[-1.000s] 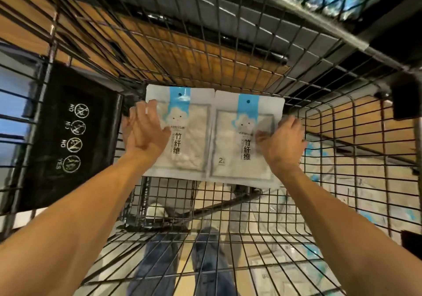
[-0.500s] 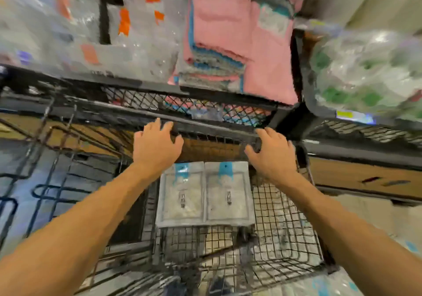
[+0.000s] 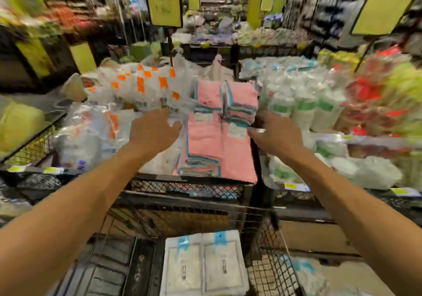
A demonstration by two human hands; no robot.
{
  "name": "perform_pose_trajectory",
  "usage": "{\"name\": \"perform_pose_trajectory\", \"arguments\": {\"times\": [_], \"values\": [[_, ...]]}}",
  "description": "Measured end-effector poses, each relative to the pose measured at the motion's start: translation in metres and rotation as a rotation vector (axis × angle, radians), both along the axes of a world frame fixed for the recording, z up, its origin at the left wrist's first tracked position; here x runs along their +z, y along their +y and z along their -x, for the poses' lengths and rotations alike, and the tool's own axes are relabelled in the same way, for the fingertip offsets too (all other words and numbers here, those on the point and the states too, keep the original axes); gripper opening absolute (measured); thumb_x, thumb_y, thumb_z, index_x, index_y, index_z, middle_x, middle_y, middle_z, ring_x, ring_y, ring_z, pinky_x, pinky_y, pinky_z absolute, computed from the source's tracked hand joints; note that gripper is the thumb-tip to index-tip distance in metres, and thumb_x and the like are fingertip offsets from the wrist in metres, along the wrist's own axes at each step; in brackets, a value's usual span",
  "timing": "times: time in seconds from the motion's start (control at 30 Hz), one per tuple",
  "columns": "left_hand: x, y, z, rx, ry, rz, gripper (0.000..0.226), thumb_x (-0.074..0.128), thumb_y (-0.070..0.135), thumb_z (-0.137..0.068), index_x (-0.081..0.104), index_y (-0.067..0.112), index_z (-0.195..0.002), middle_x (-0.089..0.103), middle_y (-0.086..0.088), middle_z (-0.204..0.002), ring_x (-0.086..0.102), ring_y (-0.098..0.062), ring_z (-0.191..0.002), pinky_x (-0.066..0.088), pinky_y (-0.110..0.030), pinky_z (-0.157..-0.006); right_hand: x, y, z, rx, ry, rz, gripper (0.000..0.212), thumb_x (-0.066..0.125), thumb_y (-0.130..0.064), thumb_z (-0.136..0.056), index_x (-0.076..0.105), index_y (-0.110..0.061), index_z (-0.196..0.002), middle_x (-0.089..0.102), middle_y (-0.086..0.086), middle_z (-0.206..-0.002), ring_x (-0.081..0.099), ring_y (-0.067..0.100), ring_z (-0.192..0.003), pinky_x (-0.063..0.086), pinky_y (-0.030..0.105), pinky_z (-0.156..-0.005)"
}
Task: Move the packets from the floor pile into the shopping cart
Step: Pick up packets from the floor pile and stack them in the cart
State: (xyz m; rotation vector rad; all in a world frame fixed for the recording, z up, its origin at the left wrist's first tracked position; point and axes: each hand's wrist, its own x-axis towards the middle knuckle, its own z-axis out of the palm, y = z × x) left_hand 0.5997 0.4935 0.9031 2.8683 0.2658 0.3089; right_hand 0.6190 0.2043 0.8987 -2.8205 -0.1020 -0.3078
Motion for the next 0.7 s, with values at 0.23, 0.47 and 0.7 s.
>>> {"name": "perform_pose_trajectory", "arguments": {"times": [0.23, 0.47, 0.7], "values": [[0.069, -0.035, 0.019, -0.115, -0.078, -0.036, 0.056, 0.043, 0.057, -0.1, 0.047, 0.027, -0.148, 0.05, -0.005, -0.15, 0.049, -0.031, -0.134, 0.042, -0.048, -0.11, 0.079, -0.018, 0.045, -0.082, -0.085, -0.038, 0.068, 0.06, -0.064, -0.093, 0.049, -0.026, -0.148, 0.058, 0.007, -0.146, 0.056, 0.035, -0.128, 0.05, 0.046, -0.099], [0.085, -0.079, 0.037, -0.32, -0.084, -0.067, 0.057, 0.041, 0.057, -0.101, 0.043, 0.027, -0.149, 0.048, -0.008, -0.152, 0.046, -0.034, -0.136, 0.04, -0.047, -0.108, 0.096, -0.052, 0.127, -0.315, -0.137, -0.036, 0.066, 0.057, -0.061, -0.094, 0.048, -0.024, -0.148, 0.059, 0.007, -0.143, 0.056, 0.034, -0.129, 0.049, 0.046, -0.1], [0.057, -0.141, 0.08, -0.636, -0.072, 0.033, 0.049, 0.047, 0.054, -0.099, 0.057, 0.022, -0.135, 0.062, -0.012, -0.134, 0.057, -0.036, -0.12, 0.047, -0.044, -0.094, 0.079, -0.089, 0.248, -0.627, -0.058, -0.029, 0.069, 0.054, -0.065, -0.096, 0.044, -0.028, -0.153, 0.065, 0.001, -0.136, 0.064, 0.03, -0.118, 0.056, 0.048, -0.094]]}}
